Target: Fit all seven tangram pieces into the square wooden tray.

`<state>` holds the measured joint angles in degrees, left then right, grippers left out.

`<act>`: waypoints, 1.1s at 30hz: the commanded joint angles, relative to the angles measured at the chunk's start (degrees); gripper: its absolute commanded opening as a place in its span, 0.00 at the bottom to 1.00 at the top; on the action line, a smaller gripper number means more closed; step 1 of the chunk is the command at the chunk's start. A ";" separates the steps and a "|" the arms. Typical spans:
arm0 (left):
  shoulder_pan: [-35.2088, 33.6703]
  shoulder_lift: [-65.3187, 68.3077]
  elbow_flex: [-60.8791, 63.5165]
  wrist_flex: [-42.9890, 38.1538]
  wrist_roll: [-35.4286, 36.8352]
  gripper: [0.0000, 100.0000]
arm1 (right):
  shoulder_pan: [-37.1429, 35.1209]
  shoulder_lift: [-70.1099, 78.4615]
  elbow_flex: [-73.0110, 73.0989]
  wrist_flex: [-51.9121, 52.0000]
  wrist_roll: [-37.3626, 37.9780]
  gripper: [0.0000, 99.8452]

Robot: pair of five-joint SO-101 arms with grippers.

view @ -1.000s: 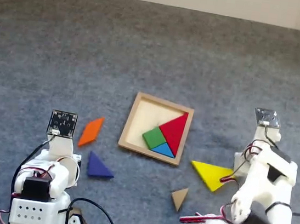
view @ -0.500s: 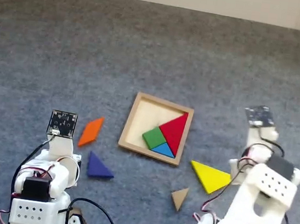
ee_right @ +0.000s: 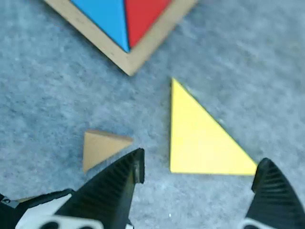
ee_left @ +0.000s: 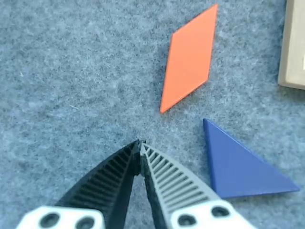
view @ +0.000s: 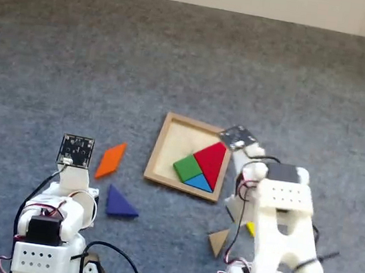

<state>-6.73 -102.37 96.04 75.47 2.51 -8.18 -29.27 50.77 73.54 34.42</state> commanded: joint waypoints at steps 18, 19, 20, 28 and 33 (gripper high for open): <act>-0.75 -2.42 1.10 0.18 0.44 0.01 | 20.53 18.77 -9.10 -25.89 12.84 0.35; -0.75 -2.42 1.10 0.18 0.44 0.01 | 21.23 18.24 -9.80 -25.89 12.84 0.35; -0.75 -2.42 1.10 0.18 0.44 0.01 | 21.76 17.54 -10.24 -25.89 12.75 0.35; -0.75 -2.42 1.10 0.18 0.44 0.01 | 24.22 9.80 -10.51 -25.45 -0.18 0.35; -0.75 -2.42 1.10 0.18 0.44 0.01 | 22.73 6.73 -10.86 -11.21 -0.09 0.35</act>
<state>-6.73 -102.37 96.04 75.47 2.51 15.30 -18.64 43.47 54.55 34.95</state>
